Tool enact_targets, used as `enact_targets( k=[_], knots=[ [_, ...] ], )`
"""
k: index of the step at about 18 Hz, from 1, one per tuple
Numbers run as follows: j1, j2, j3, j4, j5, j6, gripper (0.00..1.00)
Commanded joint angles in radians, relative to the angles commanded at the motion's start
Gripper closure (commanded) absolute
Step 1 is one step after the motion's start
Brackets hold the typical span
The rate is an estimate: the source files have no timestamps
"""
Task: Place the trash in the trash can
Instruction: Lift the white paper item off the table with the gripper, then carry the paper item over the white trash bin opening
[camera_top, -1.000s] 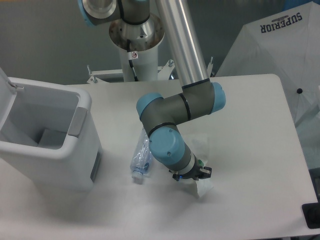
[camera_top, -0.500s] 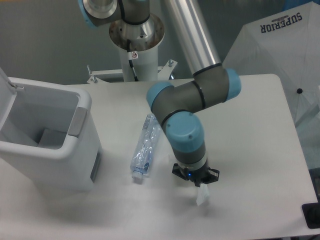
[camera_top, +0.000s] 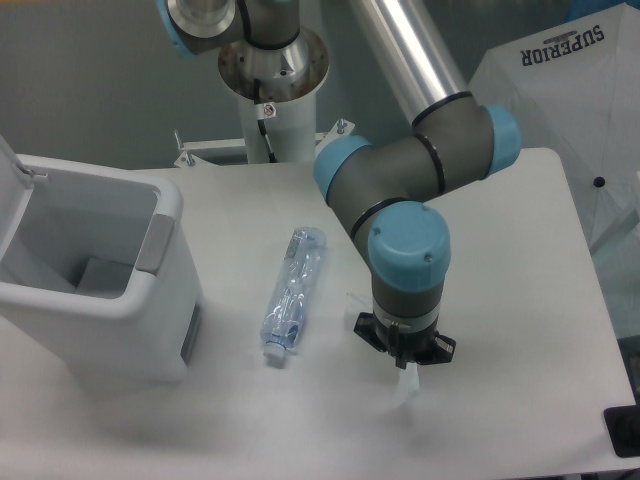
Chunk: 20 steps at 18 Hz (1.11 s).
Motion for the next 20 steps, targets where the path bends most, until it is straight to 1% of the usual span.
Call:
enact_targets(
  k=[2, 8, 11, 13, 16, 20],
  knots=[
    [-0.002, 0.032, 0.002, -0.011, -0.052, -0.002, 1.00],
    [-0.017, 0.130, 0.002, -0.011, -0.204, -0.024, 1.00],
    [-0.021, 0.160, 0.011, 0.000, -0.330, -0.084, 1.00],
    [-0.026, 0.175, 0.026, 0.000, -0.409, -0.098, 1.00],
    [-0.029, 0.216, 0.025, 0.004, -0.561, -0.119, 1.00],
    [-0.061, 0.253, 0.026, 0.017, -0.695, -0.182, 1.00]
  ],
)
